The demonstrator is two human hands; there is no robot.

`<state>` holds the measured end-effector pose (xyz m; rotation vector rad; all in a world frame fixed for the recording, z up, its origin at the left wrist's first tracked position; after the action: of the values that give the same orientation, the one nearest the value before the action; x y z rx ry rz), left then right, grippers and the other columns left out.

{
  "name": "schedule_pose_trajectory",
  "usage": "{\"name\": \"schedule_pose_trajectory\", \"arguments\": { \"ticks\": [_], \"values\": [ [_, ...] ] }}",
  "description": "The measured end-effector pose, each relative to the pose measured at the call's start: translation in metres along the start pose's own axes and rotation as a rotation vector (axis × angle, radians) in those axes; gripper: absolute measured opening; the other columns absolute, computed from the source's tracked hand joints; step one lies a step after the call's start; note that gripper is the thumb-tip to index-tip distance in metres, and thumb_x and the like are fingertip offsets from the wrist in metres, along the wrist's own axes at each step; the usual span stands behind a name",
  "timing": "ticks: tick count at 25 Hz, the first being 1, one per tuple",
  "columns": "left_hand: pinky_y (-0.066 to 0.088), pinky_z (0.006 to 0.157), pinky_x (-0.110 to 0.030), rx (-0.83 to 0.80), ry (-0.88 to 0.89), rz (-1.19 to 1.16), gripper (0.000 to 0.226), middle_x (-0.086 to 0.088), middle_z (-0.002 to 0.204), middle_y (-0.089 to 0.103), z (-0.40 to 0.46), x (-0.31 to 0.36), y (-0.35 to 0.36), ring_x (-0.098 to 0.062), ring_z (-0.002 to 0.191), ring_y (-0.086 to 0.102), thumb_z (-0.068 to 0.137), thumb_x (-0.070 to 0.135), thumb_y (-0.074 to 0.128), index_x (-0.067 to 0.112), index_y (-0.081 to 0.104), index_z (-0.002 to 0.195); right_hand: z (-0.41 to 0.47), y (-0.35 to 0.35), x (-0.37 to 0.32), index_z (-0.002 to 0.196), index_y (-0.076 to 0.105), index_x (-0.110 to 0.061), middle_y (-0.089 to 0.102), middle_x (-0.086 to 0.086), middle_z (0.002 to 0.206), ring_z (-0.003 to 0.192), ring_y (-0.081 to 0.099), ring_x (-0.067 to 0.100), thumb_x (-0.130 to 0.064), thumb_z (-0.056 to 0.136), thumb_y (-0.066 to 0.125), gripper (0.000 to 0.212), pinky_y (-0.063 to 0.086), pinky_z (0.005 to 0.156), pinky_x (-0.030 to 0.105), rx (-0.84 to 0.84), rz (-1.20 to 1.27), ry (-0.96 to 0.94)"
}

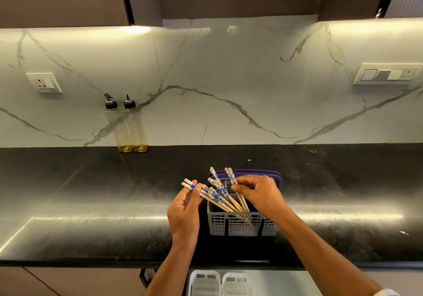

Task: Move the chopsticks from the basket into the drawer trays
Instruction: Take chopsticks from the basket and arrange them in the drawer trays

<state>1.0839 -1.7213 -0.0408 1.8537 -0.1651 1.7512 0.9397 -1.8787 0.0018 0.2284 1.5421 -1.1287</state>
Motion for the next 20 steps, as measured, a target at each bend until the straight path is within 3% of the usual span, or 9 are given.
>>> {"name": "schedule_pose_trajectory", "arguments": {
  "ticks": [4,9,14,20],
  "values": [
    [0.059,0.086,-0.03,-0.039,0.036,-0.076,0.02,-0.01,0.104,0.076,0.013,0.029,-0.01,-0.021,0.1,0.073,0.092,0.011,0.065,0.016,0.07,0.111,0.003,-0.013,-0.009,0.099,0.076,-0.028,0.076,-0.013,0.082,0.077,0.071,0.005,-0.025,0.084,0.076,0.015,0.058,0.077,0.023,0.06,0.072,-0.024],
    [0.06,0.084,-0.036,-0.127,0.148,-0.031,0.021,-0.01,0.099,0.076,0.03,0.094,-0.02,-0.027,0.097,0.073,0.092,0.003,0.061,0.009,0.068,0.111,0.003,-0.035,-0.034,0.092,0.076,-0.03,0.076,-0.01,0.082,0.077,0.071,0.006,-0.023,0.083,0.076,0.011,0.055,0.073,0.017,0.109,0.144,-0.094],
    [0.061,0.081,-0.031,-0.317,0.272,0.237,0.02,-0.004,0.098,0.077,0.037,0.176,-0.009,-0.022,0.096,0.074,0.092,0.006,0.06,0.015,0.068,0.108,-0.002,-0.056,-0.06,0.095,0.076,-0.02,0.078,-0.002,0.084,0.079,0.074,0.011,-0.018,0.085,0.073,0.011,0.058,0.078,0.021,0.076,0.223,-0.129],
    [0.062,0.07,-0.03,-0.45,0.256,0.179,0.02,-0.01,0.095,0.077,0.025,0.23,0.012,-0.025,0.087,0.076,0.089,0.005,0.061,0.006,0.068,0.108,-0.02,-0.071,-0.083,0.097,0.075,-0.005,0.077,0.012,0.087,0.081,0.076,0.024,-0.009,0.084,0.071,0.014,0.06,0.077,0.027,-0.002,0.439,-0.138]
  ]
}}
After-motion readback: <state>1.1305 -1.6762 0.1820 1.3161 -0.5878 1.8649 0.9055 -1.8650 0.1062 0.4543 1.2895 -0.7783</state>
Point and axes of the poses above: each hand's wrist, its own z-axis towards the middle knuckle, its own y-axis out of the palm, x = y × z, the point moved 7 cm from there along z, towards the middle knuckle
